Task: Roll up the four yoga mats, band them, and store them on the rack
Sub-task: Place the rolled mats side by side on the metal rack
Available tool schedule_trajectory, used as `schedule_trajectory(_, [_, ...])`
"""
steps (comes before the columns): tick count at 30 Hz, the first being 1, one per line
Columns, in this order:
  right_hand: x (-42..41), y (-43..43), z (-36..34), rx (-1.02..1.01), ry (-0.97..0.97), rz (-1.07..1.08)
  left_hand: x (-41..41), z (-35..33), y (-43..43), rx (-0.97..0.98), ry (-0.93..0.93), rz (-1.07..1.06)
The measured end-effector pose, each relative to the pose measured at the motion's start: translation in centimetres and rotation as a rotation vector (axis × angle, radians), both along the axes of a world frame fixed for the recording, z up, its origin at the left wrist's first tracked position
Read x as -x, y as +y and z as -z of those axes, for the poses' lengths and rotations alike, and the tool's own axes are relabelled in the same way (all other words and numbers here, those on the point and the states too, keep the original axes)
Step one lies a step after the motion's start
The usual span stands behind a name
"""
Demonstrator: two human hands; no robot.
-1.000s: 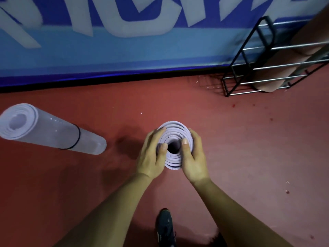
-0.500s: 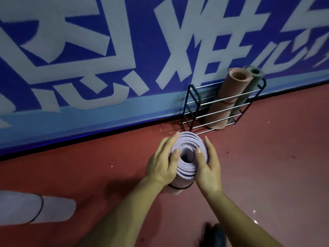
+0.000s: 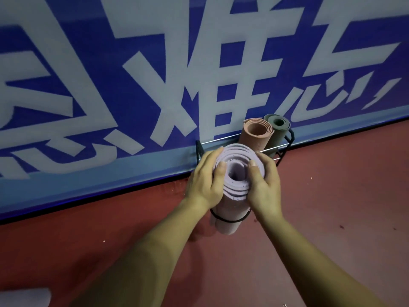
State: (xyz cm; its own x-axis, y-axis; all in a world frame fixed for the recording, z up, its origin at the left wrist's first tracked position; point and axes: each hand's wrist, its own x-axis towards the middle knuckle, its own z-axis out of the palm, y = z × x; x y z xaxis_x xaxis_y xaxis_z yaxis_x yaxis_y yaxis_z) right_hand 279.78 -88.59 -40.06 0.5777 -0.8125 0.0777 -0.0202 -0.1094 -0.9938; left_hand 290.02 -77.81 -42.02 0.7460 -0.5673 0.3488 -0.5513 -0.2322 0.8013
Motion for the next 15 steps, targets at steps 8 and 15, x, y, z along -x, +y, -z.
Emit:
schedule_trajectory(8, [-8.3, -9.9, -7.8, 0.068, -0.052, 0.001, -7.9, -8.3, -9.7, 0.038, -0.086, -0.051])
schedule_trajectory(15, [-16.3, -17.0, -12.9, 0.093, -0.069, 0.035, -16.4, -13.9, -16.8, 0.061, -0.173, 0.009])
